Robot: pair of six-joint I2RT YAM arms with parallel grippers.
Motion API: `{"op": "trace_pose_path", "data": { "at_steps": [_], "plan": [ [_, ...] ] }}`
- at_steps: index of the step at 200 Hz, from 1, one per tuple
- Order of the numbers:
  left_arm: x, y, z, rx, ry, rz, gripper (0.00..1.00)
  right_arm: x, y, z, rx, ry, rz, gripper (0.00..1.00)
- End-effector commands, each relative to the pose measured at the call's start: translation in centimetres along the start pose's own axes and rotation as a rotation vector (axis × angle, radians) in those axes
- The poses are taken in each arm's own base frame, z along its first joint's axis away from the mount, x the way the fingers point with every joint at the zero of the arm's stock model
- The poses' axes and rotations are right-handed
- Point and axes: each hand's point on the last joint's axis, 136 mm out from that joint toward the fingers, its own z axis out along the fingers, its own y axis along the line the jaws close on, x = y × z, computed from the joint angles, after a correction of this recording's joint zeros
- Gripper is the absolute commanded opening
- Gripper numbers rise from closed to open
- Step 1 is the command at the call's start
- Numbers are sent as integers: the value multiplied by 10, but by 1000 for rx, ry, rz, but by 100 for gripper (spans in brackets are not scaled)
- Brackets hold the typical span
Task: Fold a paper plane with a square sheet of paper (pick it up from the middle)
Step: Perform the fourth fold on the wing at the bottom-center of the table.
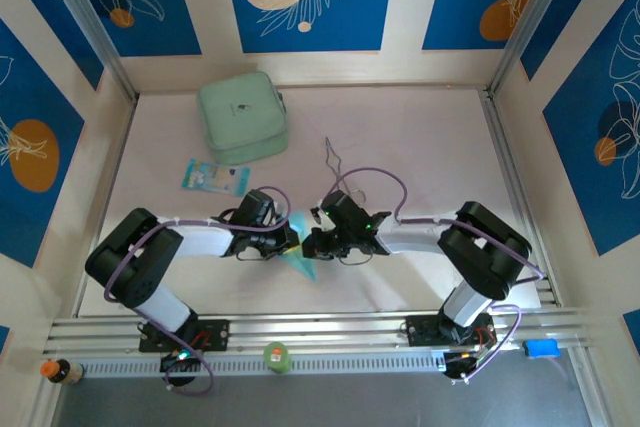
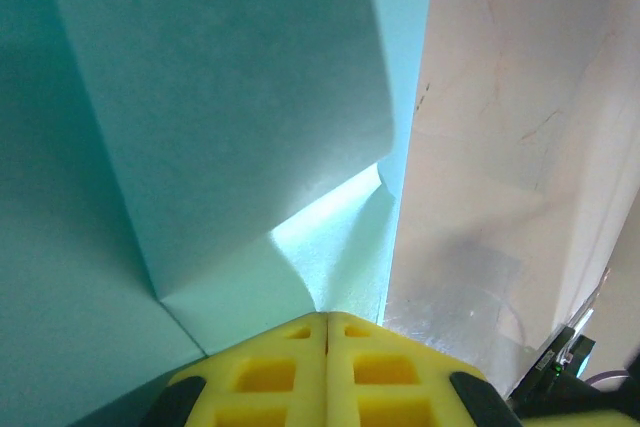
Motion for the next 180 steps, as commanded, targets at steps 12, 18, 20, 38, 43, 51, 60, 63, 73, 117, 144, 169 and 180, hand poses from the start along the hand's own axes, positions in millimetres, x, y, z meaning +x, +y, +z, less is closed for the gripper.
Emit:
{"op": "trace_pose_path", "data": {
  "at_steps": [12, 18, 20, 38, 43, 51, 60, 63, 73, 117, 144, 169, 180],
  "plan": [
    [8, 34, 3, -127, 5, -21, 0, 16, 17, 8, -22, 77, -60, 8],
    [8, 34, 3, -126, 6, -22, 0, 18, 14, 11, -10, 84, -59, 8],
    [8, 33, 3, -126, 6, -22, 0, 18, 13, 13, -4, 87, -57, 8],
    [8, 33, 3, -121, 6, -20, 0, 20, -11, 20, 84, 79, -16, 7],
    [8, 32, 3, -120, 5, -20, 0, 20, -17, 21, 96, 74, -1, 7],
    [9, 33, 3, -122, 7, -21, 0, 20, -25, 22, 98, 74, 20, 7],
    [9, 32, 2, -119, 8, -20, 0, 22, -33, 22, 97, 74, 43, 7],
    [9, 33, 2, -120, 7, -20, 0, 23, -35, 22, 100, 73, 52, 7],
    [8, 33, 3, -120, 7, -20, 0, 27, -42, 22, 103, 83, 66, 7],
    [8, 33, 3, -120, 2, -23, 0, 40, -45, 15, 29, 98, 111, 7],
    [8, 33, 3, -111, -1, -30, 0, 40, -36, 7, -36, 101, 125, 7],
    [8, 32, 1, -107, -9, -32, 0, 29, -17, -9, -59, 58, 82, 7],
    [7, 32, 1, -105, -12, -31, 0, 23, -9, -12, -62, 53, 60, 7]
  ]
}}
